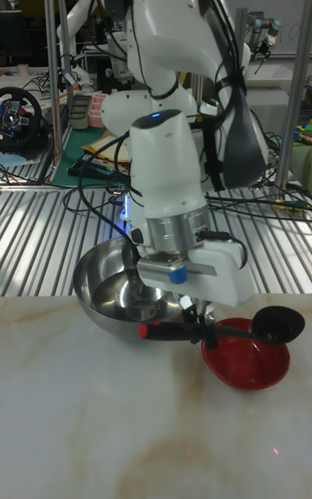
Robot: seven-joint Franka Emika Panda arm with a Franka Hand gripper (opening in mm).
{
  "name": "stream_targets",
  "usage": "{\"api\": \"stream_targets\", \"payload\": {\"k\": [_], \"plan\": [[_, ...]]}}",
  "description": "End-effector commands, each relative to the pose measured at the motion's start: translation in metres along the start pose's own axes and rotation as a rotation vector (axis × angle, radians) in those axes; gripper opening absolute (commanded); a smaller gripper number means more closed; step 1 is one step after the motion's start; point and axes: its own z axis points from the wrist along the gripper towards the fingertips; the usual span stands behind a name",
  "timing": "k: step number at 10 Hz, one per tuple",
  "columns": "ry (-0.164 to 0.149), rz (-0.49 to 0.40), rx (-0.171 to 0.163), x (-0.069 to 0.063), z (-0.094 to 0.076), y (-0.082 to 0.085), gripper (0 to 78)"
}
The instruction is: Scoop water with a large spoon from one bowl to another
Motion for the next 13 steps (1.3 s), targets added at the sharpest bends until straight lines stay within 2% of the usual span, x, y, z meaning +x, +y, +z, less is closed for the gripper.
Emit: {"api": "stream_targets", "payload": {"k": [1,7,9,13], "plan": [[0.024,-0.021,-0.026,-0.0017,0.0015,0.0013,1.2],[0.044,-0.037,-0.041,-0.002,0.005,0.0,1.2],[0.067,-0.043,-0.054,-0.0021,0.0051,-0.0001,1.2],[0.083,-0.048,-0.064,-0.0023,0.0055,-0.0004,1.2]]}}
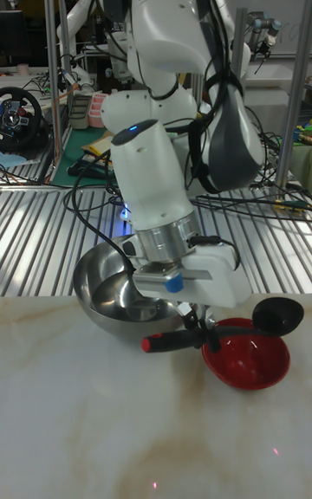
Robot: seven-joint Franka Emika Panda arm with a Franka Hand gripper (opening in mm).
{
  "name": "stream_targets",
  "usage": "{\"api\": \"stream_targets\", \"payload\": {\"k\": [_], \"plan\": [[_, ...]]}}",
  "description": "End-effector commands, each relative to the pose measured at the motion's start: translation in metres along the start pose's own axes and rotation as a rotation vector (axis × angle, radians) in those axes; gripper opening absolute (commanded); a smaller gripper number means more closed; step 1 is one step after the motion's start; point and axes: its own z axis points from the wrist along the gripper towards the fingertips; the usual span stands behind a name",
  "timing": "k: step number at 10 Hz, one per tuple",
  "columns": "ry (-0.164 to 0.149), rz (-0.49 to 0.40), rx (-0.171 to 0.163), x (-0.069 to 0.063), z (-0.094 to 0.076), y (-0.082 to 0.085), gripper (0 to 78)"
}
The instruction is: Scoop water with a large spoon from one bowl to another
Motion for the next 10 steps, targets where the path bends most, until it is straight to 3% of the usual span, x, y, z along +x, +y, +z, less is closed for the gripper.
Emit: {"api": "stream_targets", "payload": {"k": [1,10], "plan": [[0.021,-0.008,-0.02,-0.0021,-0.0019,0.0022,1.2],[0.062,-0.014,-0.068,-0.0061,0.0016,-0.0007,1.2]]}}
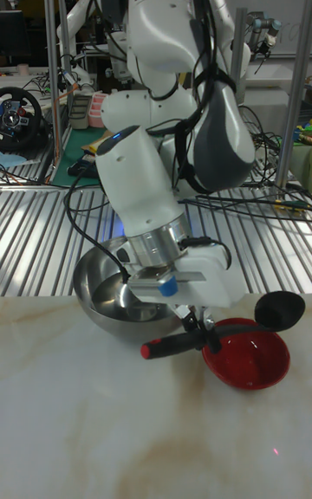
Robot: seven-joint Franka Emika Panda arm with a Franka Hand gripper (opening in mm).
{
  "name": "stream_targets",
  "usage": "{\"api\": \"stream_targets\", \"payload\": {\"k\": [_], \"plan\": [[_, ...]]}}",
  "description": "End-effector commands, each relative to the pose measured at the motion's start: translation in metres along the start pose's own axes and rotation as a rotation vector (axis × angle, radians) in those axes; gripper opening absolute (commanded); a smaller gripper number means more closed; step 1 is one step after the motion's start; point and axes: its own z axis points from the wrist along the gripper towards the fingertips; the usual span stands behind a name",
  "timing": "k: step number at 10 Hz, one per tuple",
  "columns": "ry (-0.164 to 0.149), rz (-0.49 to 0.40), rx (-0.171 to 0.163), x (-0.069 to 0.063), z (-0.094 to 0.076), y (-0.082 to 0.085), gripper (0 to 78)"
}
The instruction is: Scoop water with a large spoon from one bowl to another
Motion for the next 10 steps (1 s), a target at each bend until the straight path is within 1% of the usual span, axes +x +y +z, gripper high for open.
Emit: {"api": "stream_targets", "payload": {"k": [1,5,6,7,9,10], "plan": [[0.017,-0.016,-0.024,-0.0066,0.0011,-0.0009,1.2],[0.026,-0.024,-0.037,-0.011,0.0039,-0.0037,1.2],[0.035,-0.028,-0.048,-0.0139,0.0058,-0.0058,1.2],[0.036,-0.028,-0.049,-0.0141,0.006,-0.0059,1.2],[0.06,-0.012,-0.08,-0.0164,0.0075,-0.0077,1.2],[0.063,-0.009,-0.084,-0.0165,0.0076,-0.0078,1.2]]}}
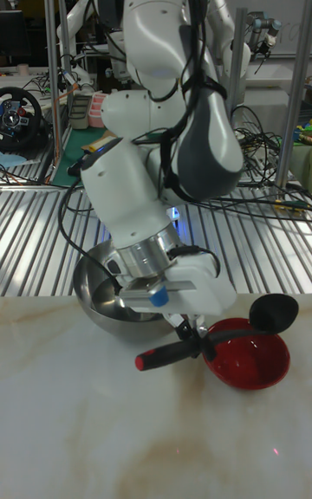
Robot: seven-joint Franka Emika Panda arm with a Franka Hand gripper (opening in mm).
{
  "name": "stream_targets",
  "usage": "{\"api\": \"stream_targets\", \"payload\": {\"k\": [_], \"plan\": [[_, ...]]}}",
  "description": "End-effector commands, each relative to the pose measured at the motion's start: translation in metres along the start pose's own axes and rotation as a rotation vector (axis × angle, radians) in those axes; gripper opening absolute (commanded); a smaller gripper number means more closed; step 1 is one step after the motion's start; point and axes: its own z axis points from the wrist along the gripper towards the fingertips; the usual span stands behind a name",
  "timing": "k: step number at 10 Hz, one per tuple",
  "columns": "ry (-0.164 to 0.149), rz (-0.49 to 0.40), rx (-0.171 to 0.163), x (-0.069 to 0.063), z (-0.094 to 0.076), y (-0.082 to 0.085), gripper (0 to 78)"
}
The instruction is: Scoop water with a large spoon from one bowl to another
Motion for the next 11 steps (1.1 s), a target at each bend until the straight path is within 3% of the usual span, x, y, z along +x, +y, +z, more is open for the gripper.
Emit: {"api": "stream_targets", "payload": {"k": [1,9,11], "plan": [[0.041,0.021,-0.066,-0.0075,0.0015,-0.0023,1.2],[0.101,0.051,-0.148,-0.0096,0.0026,-0.0038,1.2],[0.11,0.047,-0.153,-0.0096,0.0026,-0.0038,1.2]]}}
